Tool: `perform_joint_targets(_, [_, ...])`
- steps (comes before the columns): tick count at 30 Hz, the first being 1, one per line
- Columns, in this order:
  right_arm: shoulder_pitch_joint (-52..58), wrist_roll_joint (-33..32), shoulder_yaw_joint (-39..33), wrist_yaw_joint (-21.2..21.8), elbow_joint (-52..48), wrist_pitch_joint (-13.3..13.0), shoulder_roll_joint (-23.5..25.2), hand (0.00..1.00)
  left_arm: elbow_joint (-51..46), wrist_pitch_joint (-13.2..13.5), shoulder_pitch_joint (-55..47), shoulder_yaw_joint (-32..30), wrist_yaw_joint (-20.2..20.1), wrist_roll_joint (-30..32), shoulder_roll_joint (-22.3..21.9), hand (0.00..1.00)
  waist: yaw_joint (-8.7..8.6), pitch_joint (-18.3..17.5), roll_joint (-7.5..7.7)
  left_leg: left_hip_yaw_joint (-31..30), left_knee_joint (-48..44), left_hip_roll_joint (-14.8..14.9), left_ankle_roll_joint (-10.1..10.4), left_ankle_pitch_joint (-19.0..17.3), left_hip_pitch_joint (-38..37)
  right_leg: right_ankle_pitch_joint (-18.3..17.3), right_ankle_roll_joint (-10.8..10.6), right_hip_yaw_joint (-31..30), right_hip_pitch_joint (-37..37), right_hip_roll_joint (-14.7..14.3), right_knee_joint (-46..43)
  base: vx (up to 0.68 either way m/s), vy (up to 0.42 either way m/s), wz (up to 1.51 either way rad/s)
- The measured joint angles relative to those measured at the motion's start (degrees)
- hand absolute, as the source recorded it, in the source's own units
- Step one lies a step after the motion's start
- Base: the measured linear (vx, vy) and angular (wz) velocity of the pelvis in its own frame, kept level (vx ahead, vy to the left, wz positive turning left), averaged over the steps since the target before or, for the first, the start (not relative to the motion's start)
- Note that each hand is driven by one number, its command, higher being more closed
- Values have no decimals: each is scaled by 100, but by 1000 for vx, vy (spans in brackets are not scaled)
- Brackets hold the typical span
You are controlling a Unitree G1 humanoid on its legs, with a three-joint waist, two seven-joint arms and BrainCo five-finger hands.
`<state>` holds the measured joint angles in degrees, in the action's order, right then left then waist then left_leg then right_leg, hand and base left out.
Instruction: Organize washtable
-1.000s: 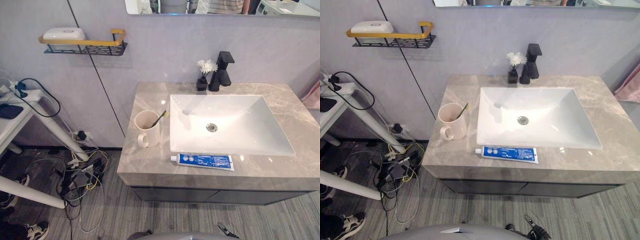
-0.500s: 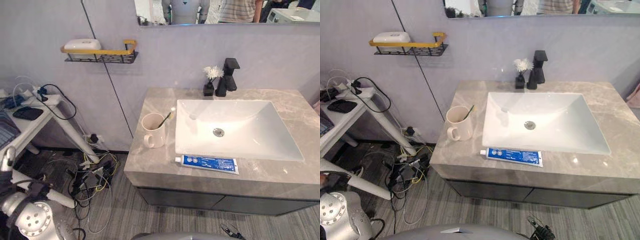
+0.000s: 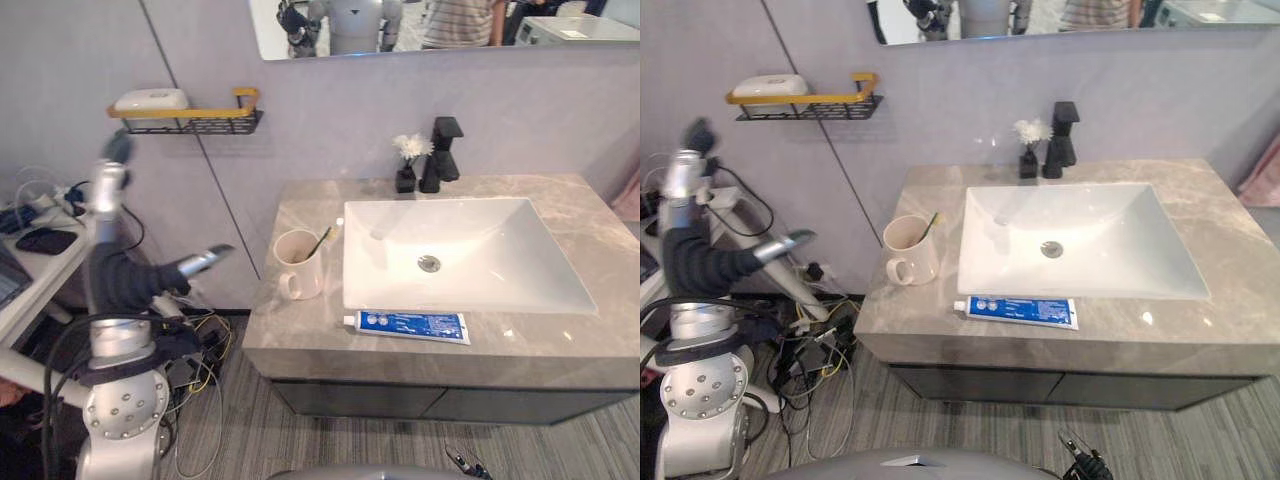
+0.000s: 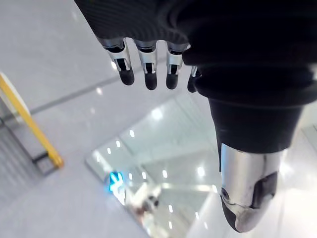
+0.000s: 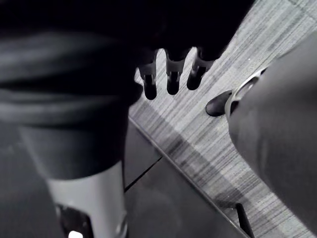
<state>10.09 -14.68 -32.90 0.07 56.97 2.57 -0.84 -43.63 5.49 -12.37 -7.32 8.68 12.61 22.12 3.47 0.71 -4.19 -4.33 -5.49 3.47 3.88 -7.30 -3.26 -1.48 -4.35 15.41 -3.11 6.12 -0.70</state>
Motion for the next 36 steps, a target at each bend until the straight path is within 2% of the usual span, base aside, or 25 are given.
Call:
perform_joint_targets(3, [-36,1,-153,6,249,3,-111,0,555,-15,445,397,-328,5,217,0,-77,12,-23,41,-8,-33,-4,3,60,190,-11,-61,-32,-17,214,3,15,-11])
perform_joint_targets(6, [-30,1,-183,7,442,2,-161,0,857,-31,682,809,-474,18,384,0,-155,29,-1,36,-13,-58,-5,3,58,206,-19,-70,-48,-20,244,0,0,0])
perform_joint_targets(10, [-24,0,-222,5,476,-2,-195,0,1077,-24,1045,1513,-465,253,383,0,-189,108,-14,47,-17,-80,-6,3,87,285,-16,-102,-66,-24,387,-9,7,-4])
perform_joint_targets(11, [-68,0,-220,4,509,-2,-232,0,1122,-22,1131,1647,-477,279,382,0,-241,181,-27,51,-24,-87,-8,2,91,308,-18,-111,-73,-22,414,-20,10,-3])
perform_joint_targets(18, [-178,-1,-215,-3,611,-6,-296,0,1425,-31,1503,2097,-550,481,383,0,-360,321,-76,256,18,-89,-13,-1,113,374,-28,-370,99,-27,439,9,10,-18])
perform_joint_targets(20, [-187,-1,-208,-3,612,-6,-295,0,1426,-31,1506,2164,-560,491,383,0,-466,342,-53,264,23,-101,-16,-4,111,401,-35,-390,103,-18,460,34,4,-8])
perform_joint_targets(25, [-194,0,-209,-4,613,-17,-304,0,1479,-31,1730,2506,-590,685,370,0,-464,405,-58,381,18,-133,-47,-23,98,486,-64,-517,104,5,567,14,13,-13])
perform_joint_targets(28, [-182,0,-209,-4,614,-17,-304,0,1518,-31,1756,2694,-641,692,357,0,-484,431,-103,394,3,-156,-75,-42,96,495,-78,-540,106,26,567,1,16,-3])
perform_joint_targets(36, [-185,1,-195,-6,610,-71,-319,0,1894,-36,1930,3064,-829,693,357,0,-505,435,-104,403,-2,-165,-89,-52,103,497,-82,-563,122,34,566,0,0,0])
